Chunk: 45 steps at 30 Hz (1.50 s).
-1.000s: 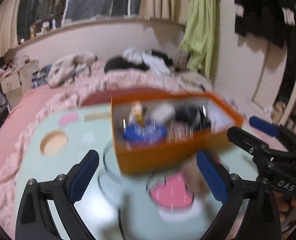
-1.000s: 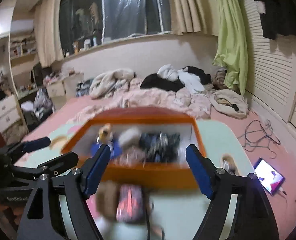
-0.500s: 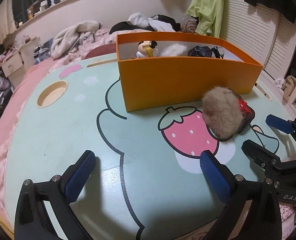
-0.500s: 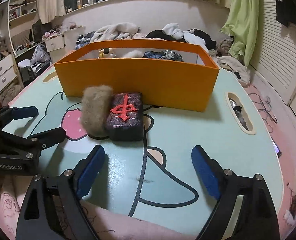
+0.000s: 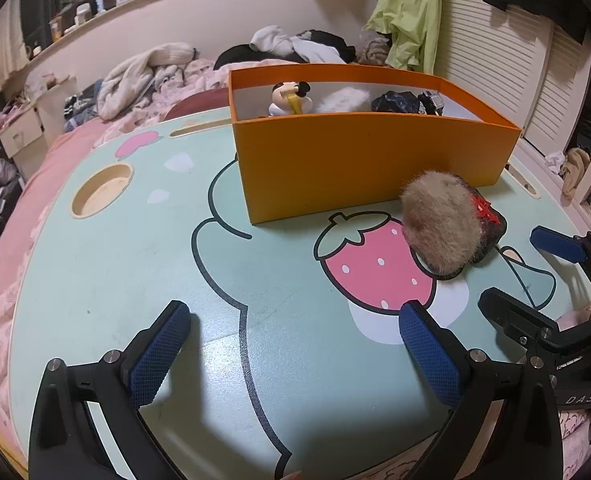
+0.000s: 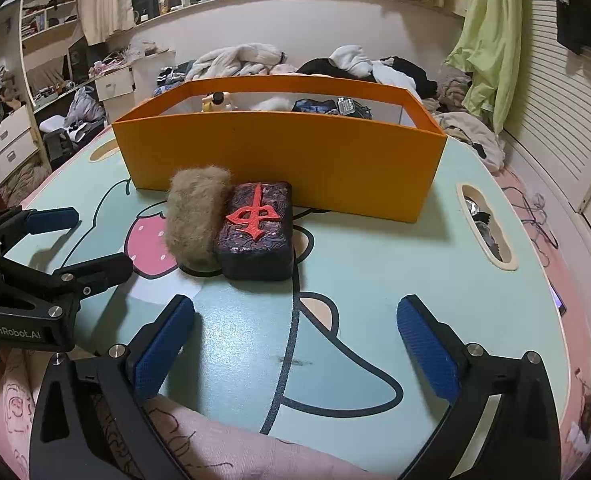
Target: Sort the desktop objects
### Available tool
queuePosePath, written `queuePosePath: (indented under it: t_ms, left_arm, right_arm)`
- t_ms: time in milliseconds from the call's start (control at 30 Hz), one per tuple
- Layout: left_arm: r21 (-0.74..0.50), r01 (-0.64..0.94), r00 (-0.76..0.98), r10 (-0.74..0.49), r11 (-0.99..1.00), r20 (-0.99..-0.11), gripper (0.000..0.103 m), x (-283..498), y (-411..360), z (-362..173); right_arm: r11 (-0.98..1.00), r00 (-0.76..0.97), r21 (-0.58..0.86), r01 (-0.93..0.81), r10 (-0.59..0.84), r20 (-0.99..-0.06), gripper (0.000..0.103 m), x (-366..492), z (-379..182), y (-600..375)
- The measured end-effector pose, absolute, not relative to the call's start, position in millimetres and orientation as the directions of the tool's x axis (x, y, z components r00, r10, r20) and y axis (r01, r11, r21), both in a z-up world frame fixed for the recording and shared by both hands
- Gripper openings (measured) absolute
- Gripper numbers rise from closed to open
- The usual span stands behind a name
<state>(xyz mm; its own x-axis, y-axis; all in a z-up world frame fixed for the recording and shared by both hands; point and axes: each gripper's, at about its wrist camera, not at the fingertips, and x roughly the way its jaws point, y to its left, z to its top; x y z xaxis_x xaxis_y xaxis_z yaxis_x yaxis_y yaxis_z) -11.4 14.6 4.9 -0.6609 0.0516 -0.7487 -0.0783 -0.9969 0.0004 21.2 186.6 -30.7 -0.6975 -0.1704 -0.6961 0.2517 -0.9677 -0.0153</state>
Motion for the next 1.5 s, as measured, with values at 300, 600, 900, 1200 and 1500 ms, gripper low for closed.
queuePosePath:
  t_ms: [300,600,900,1200,1500]
  left_arm:
    - [0.001,-0.078,-0.661,0.051,-0.997,-0.749,0.103,-11.4,14.7,4.9]
    - [0.001,-0.078,-0.661,0.051,-0.997,-0.749,0.103,-11.4,14.8,5.0]
    - [0.001,-0.078,-0.661,0.051,-0.997,-0.749,0.103,-11.3,15.0,4.9]
    - [0.001,-0.078,-0.661,0.051,-0.997,-0.749,0.103,-11.3,15.3,4.9]
    - [0.001,-0.077,-0.661,0.051,-0.997,-0.749,0.103,-11.2,15.3,4.9]
  right_arm:
    - [-0.968,-0.697,-0.016,0.252,-0.17,-0.696,0.102,22.9,-29.4,186.0]
    - [-0.968,-0.697,-0.016,0.252,-0.171,-0.696,0.102,23.0,-28.8,186.0]
    - [-0.968,-0.697,-0.015,0.252,-0.171,-0.697,0.102,23.1,-28.3,186.0]
    - [-0.968,-0.697,-0.015,0.252,-0.171,-0.696,0.102,23.4,-28.0,185.8]
    - [-0.958,-0.699,0.048,0.282,-0.239,-0.674,0.102,27.3,-24.7,188.9]
